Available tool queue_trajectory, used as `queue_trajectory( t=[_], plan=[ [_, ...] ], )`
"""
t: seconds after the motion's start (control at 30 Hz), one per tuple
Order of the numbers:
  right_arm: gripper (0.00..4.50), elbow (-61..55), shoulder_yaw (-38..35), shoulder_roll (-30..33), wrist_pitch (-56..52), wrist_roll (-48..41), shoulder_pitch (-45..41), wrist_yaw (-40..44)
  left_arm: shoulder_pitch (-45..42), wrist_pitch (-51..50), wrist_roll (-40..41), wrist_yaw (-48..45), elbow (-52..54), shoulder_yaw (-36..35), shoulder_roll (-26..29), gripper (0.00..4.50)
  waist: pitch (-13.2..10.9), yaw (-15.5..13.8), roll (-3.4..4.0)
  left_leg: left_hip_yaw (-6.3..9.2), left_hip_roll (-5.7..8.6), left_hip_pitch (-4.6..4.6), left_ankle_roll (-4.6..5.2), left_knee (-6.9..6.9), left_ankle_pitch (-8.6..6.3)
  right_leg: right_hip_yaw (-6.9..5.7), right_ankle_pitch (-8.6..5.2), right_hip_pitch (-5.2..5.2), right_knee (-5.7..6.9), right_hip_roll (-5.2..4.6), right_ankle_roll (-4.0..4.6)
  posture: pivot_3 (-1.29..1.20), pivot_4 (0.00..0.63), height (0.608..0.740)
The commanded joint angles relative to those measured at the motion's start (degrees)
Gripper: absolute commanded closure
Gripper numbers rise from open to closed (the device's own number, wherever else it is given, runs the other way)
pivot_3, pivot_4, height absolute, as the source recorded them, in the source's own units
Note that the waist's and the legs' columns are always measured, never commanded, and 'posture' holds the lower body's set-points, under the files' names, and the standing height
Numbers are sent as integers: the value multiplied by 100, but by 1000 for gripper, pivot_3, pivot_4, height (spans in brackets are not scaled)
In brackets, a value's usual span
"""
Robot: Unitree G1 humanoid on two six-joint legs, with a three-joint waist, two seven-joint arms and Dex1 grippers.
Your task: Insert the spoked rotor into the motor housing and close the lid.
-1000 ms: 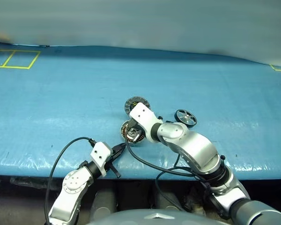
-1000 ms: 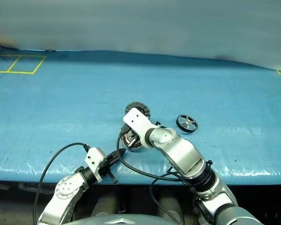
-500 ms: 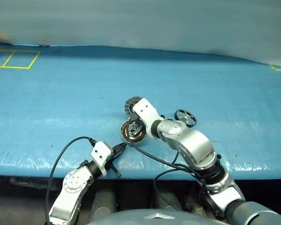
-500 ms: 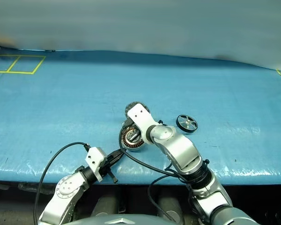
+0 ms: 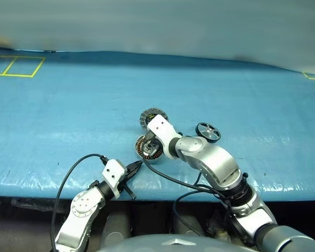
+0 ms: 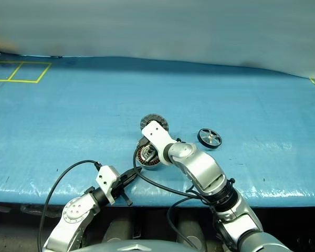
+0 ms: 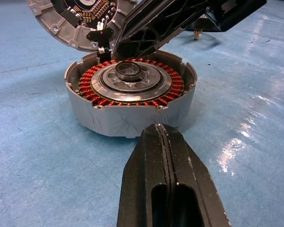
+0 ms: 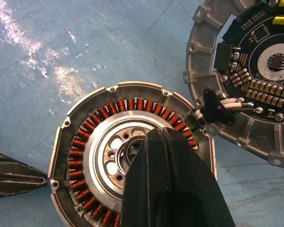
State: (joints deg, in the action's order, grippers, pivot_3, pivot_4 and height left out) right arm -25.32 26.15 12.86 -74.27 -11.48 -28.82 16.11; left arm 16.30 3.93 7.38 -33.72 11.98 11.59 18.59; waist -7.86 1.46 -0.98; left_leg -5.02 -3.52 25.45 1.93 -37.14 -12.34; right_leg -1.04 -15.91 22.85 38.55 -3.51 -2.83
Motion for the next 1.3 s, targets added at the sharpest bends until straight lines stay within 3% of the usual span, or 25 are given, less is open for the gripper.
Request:
queue_trajectory(
  t=[0.03,1.3],
  plan=[
    [4458,-282,-116,-53,-27,-15,-14,-61,-22,35,31,15,86,-22,7,4500,0,-2,0,0,0,0,0,0,0,-1,0,0,0,0,0,0,150,740],
    [4458,-2,67,37,43,-52,87,-150,26,175,-15,236,119,-144,6,4500,0,-4,0,0,1,0,1,-4,0,0,3,-2,1,1,-4,0,150,740]
  ],
)
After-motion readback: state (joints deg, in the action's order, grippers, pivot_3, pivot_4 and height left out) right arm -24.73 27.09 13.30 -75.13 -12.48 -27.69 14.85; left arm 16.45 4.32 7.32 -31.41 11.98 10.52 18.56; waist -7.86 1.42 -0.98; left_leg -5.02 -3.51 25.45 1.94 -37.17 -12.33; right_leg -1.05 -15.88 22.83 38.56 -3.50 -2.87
